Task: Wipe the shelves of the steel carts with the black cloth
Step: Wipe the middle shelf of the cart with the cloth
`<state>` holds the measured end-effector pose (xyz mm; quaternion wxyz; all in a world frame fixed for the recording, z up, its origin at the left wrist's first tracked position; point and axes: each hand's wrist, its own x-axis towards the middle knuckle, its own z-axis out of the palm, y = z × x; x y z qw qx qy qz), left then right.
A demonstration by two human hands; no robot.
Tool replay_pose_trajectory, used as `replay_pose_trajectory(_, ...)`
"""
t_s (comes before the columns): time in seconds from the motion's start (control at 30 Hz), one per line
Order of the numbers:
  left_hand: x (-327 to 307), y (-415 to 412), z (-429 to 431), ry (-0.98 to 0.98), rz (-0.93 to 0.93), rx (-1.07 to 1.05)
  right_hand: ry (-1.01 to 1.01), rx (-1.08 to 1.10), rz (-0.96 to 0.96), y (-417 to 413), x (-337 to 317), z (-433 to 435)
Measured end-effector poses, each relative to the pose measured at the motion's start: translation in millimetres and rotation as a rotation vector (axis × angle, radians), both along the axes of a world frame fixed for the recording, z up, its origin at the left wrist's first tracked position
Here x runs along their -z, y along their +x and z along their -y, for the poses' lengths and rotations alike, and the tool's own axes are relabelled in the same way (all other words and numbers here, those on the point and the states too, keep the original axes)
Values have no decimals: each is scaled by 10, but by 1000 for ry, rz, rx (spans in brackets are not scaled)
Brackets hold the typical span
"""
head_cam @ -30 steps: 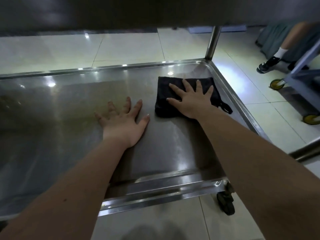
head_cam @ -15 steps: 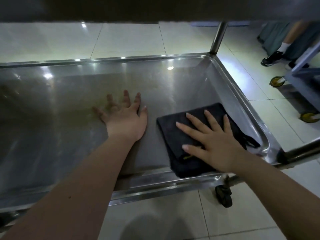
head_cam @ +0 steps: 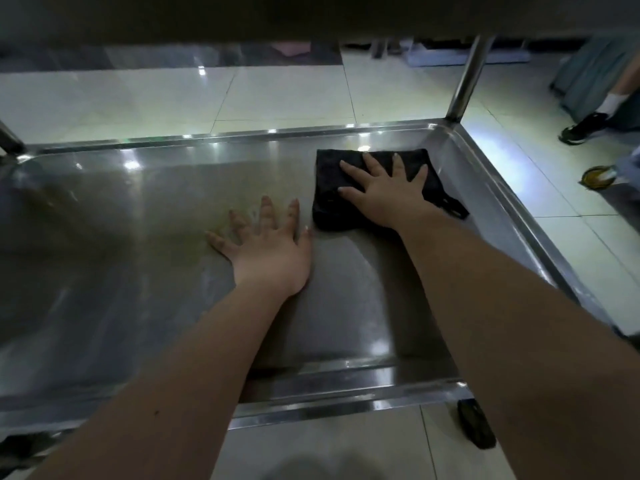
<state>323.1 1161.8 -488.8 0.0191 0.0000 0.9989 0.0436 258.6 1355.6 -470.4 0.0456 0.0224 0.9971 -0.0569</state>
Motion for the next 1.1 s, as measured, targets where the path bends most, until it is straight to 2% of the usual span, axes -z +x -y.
replay_pose_trajectory(0.2,-29,2,-18,21,14,-5,2,-40,22,294,-2,-13)
replay_pose_trajectory(0.63,-82,45,60,107,48,47,19,-96,60,1900,45,133)
replay_pose_trajectory(0.77,-189,153,63,157,10,90,23,-70,80,2024,23,168)
replay_pose_trajectory(0.93,-321,305,214,239,-96,276,9,-24,147,1975,-60,238)
replay_pose_trajectory(1.1,-432,543,727,432,-216,458,-30,-45,160,1967,-107,697)
